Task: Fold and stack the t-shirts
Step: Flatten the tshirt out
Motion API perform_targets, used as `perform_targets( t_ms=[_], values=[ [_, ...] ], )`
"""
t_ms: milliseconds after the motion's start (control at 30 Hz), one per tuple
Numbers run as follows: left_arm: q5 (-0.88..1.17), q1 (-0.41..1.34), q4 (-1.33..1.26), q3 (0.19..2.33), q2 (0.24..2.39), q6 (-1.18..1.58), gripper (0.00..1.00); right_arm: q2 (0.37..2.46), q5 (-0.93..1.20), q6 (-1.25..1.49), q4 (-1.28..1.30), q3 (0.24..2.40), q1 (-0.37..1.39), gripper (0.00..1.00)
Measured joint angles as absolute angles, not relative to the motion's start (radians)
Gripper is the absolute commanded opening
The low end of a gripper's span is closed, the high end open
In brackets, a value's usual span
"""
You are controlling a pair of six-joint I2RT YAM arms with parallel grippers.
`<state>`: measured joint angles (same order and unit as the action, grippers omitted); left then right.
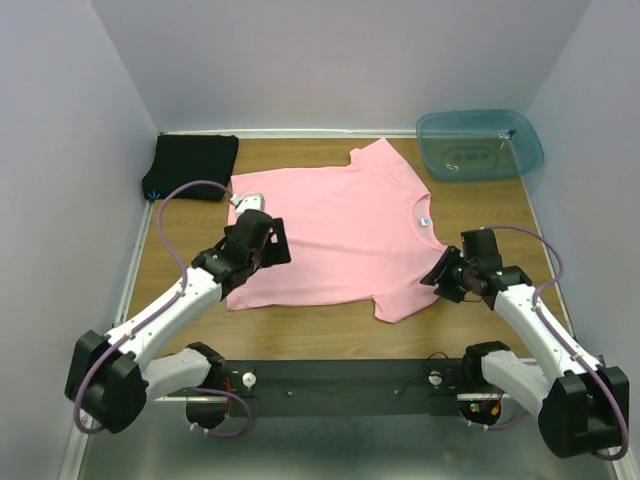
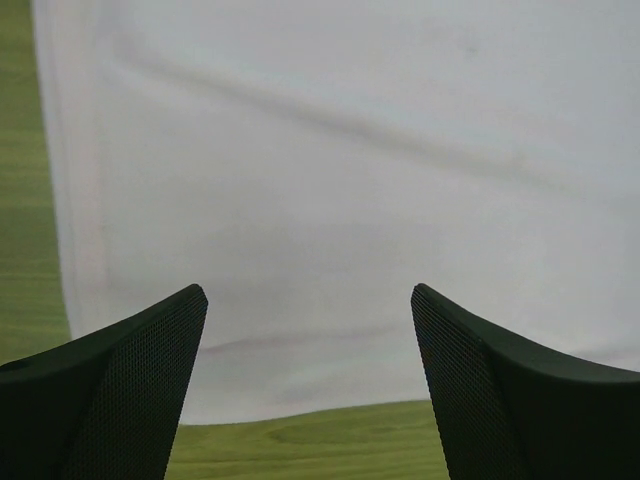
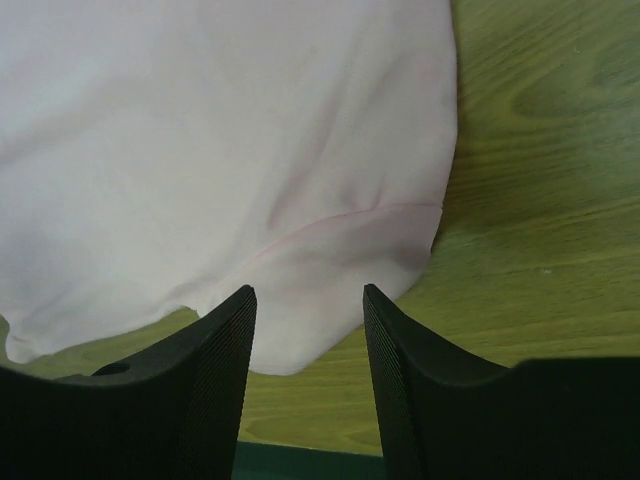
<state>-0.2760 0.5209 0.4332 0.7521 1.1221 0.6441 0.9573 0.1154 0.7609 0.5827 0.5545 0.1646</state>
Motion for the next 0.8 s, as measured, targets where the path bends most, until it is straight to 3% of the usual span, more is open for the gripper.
perform_targets(
  t_ms=[233,467,633,800],
  values=[
    [-0.283,0.844,0.257,0.784,1.064,0.448,0.93,1.034,0.067,0.778,0.654,0.605,0.165,0.62],
    [-0.303,1.222,0.078,0.896,1.320,0.208,0.92,1.111,-0.030,0.757,0.719,0.689,0.165,0.65],
    [-0.307,1.386,0.005,0.960,1.484,0.069,0.90,1.196,-0.068,0.739,0.734,0.738,0.165,0.71],
    [-0.302,1.424,-0.058,1.007,1.595,0.018,0.86,1.247,-0.105,0.703,0.743,0.785,0.159,0.74]
  ],
)
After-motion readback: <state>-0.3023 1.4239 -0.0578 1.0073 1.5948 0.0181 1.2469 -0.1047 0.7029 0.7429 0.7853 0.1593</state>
